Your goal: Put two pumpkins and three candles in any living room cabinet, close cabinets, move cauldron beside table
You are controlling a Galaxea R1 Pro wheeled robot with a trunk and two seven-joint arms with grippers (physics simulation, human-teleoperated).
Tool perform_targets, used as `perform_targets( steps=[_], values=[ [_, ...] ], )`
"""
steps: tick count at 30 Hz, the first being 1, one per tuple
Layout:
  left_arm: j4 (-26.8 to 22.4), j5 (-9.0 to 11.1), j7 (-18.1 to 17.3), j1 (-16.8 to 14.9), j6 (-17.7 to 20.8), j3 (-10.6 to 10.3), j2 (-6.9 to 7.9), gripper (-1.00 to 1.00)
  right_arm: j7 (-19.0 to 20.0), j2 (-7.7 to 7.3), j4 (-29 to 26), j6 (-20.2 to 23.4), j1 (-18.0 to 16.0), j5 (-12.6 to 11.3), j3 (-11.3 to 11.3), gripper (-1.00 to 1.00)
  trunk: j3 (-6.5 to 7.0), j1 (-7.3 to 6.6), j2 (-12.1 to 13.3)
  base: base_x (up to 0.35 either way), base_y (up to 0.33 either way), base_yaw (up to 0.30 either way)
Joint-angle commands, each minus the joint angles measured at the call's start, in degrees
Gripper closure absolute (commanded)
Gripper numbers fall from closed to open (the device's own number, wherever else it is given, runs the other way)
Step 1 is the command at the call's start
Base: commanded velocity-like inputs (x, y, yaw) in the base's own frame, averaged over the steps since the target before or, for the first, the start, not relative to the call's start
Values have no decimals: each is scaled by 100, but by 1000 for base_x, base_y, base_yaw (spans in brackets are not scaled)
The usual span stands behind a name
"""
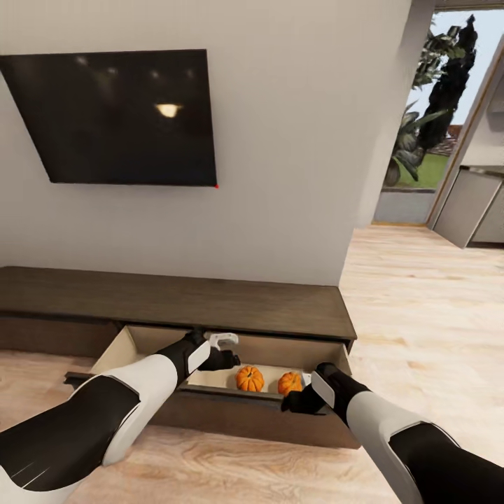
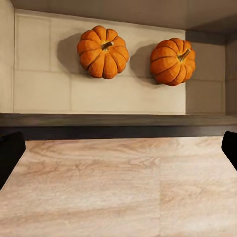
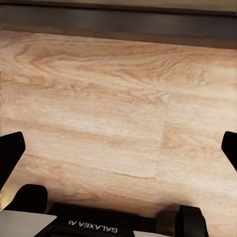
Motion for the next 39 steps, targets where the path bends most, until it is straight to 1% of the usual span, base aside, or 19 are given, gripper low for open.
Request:
perform_targets(
  steps=[1,7,11,15,16,20,23,25,30,34,39],
  values=[
    [0,36,-16,-5,4,-50,0,-100,7,-3,13,12,-4,-24,46,-100,-5,-1,-3,-1,252,-92],
    [0,28,-16,2,-34,-51,0,-100,-1,-14,47,3,-2,-22,36,-100,14,-1,-3,133,308,-238],
    [0,28,-14,20,-53,-51,0,-100,-1,-13,51,-20,-1,-22,46,-100,19,-1,-3,134,190,-77],
    [5,29,-12,106,-258,-51,0,-100,-2,-12,51,-34,16,-11,59,-100,20,-1,-3,36,51,-20],
    [7,31,-13,178,-375,-51,12,-100,-2,-8,48,-52,41,3,65,-100,20,-1,-3,11,16,-6],
    [2,35,-11,371,-540,-51,29,-100,-3,-4,49,-178,98,21,81,-100,20,-1,-3,5,8,-3],
    [1,36,-10,431,-675,-51,31,-100,-3,-4,48,-222,113,25,85,-100,20,-1,-3,-10,2,-1],
    [5,44,-10,471,-780,-51,33,-100,-3,-3,44,-248,121,30,91,-100,20,-1,-3,-187,1,0],
    [8,45,-10,477,-798,-51,33,-100,-3,-3,43,-252,122,28,95,-100,21,-1,-3,-290,-8,24],
    [9,50,-10,477,-805,-51,33,-100,-3,-3,43,-252,123,30,96,-100,24,-1,-3,-291,-88,189],
    [9,57,-10,510,-818,-43,33,-100,-3,-3,43,-252,123,31,97,-100,24,-1,-3,-118,-79,70]
  ],
)
